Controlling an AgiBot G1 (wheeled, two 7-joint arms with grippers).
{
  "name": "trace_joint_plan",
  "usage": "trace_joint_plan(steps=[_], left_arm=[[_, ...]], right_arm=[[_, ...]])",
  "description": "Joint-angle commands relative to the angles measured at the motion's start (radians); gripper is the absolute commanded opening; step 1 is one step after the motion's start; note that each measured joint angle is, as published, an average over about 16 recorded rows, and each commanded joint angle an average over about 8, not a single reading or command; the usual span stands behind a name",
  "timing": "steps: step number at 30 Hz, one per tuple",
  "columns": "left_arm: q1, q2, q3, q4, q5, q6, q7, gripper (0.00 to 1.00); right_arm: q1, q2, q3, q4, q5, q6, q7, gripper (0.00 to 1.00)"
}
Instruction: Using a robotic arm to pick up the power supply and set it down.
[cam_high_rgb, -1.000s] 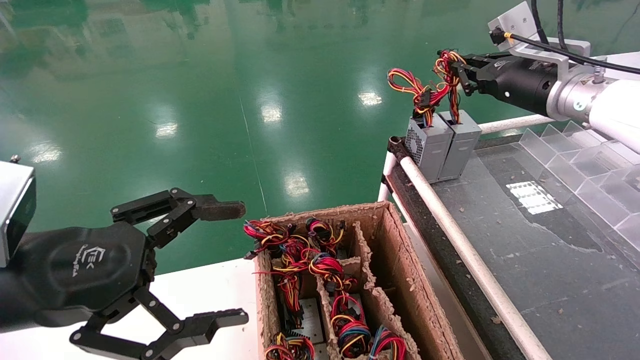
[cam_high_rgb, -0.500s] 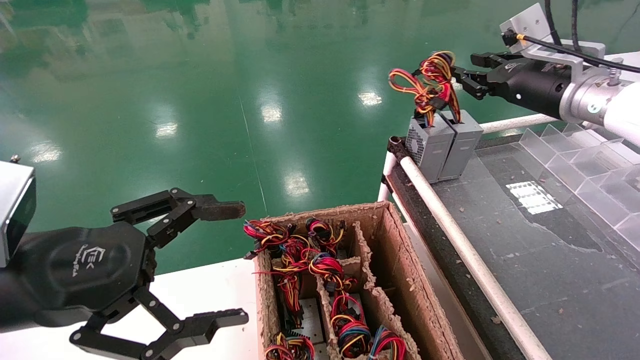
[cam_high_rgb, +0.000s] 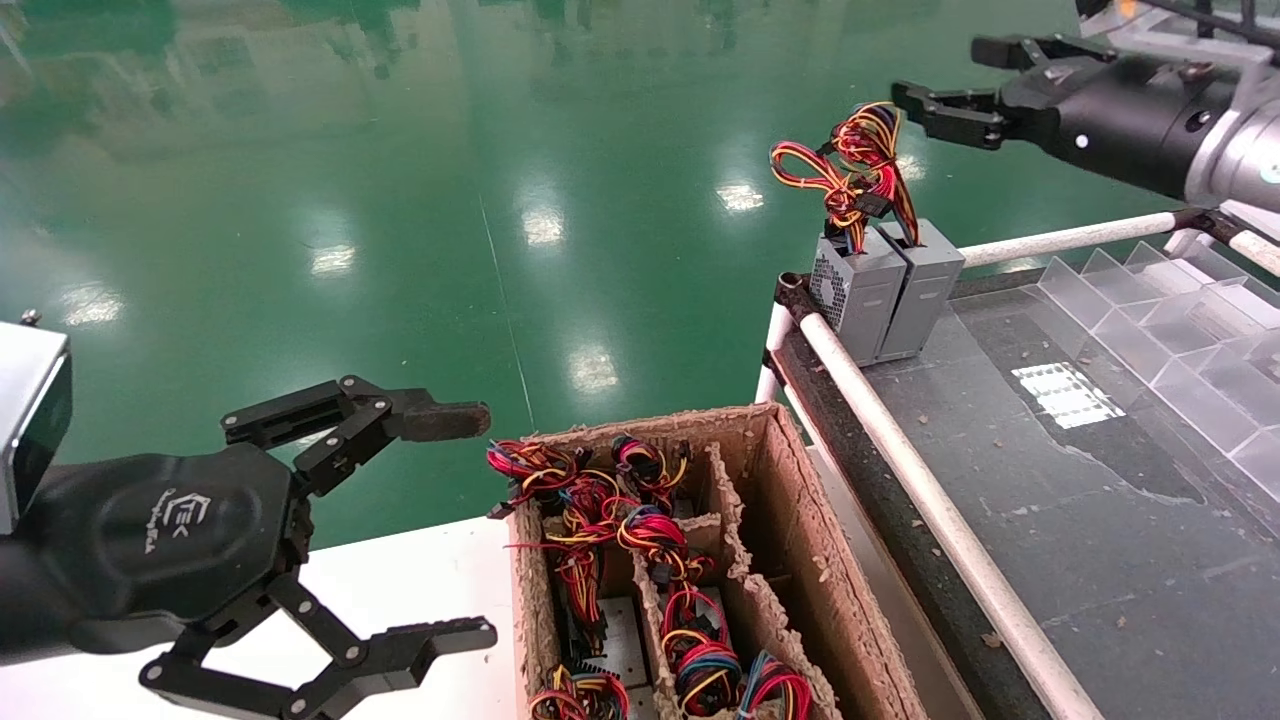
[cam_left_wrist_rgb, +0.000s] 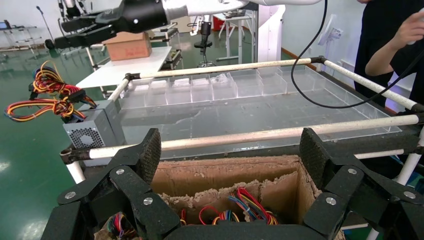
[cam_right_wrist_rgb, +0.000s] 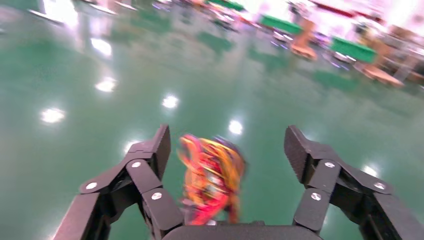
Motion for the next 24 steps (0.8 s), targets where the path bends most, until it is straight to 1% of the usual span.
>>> trace_joint_plan(steps=[1, 5, 24], left_arm=[[0.000, 0.000, 0.000, 0.000, 0.000, 0.000, 0.000, 1.00], [0.000, 0.000, 0.000, 0.000, 0.000, 0.000, 0.000, 1.00], [0.000, 0.000, 0.000, 0.000, 0.000, 0.000, 0.000, 1.00]], right_arm=[[0.004, 0.010, 0.006, 0.002, 0.009, -0.039, 0.006, 1.00], [-0.038, 0.037, 0.014, 0.070, 0.035, -0.077, 0.030, 1.00], [-0.297, 0.180, 0.053, 0.469, 0.190, -0.236, 0.170, 1.00]])
